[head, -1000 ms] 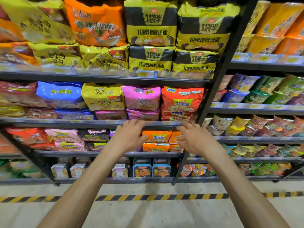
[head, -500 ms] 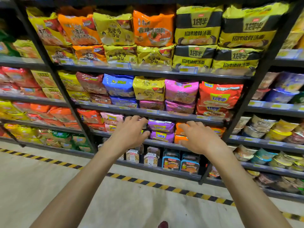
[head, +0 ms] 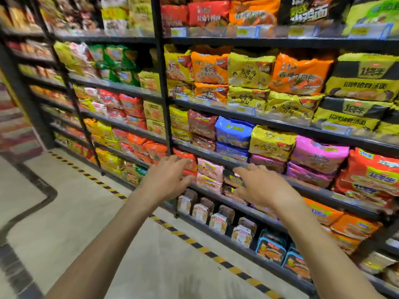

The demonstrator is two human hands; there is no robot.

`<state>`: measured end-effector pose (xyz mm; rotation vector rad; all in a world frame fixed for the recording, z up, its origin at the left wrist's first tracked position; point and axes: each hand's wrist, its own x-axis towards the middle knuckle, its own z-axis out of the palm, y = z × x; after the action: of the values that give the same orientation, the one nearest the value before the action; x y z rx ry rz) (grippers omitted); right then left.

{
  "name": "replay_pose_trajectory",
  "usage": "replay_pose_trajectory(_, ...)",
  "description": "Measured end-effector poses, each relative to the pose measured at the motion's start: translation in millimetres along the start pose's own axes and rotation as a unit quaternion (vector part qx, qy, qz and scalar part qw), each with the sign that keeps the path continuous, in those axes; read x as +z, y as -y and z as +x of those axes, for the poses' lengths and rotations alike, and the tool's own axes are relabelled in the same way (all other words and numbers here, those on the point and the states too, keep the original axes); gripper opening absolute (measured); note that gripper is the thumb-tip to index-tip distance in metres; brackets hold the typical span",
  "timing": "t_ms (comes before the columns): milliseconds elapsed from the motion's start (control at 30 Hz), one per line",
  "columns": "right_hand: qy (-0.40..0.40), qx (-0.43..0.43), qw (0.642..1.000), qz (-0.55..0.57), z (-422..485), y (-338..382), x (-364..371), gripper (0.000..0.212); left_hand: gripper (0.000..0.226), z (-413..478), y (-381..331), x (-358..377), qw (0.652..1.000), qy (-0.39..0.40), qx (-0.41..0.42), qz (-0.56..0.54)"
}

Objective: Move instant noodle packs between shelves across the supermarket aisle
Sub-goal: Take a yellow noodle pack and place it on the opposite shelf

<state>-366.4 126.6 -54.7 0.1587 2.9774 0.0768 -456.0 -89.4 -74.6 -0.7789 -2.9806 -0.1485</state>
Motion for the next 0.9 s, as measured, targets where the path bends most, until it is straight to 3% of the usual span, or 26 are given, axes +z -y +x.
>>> replay_pose_trajectory(433, -0.021, -0.091, 0.995, 0.032, 57, 243, -38, 0.064, 0.057, -72, 245, -36, 0.998, 0.007, -0.061, -0.016)
replay_pose_trajectory(900, -0.022, -0.149, 0.989, 0.006, 154, 391, -64, 0.069, 0.055, -77, 409, -38, 0.992, -0.02, -0.123, -0.024)
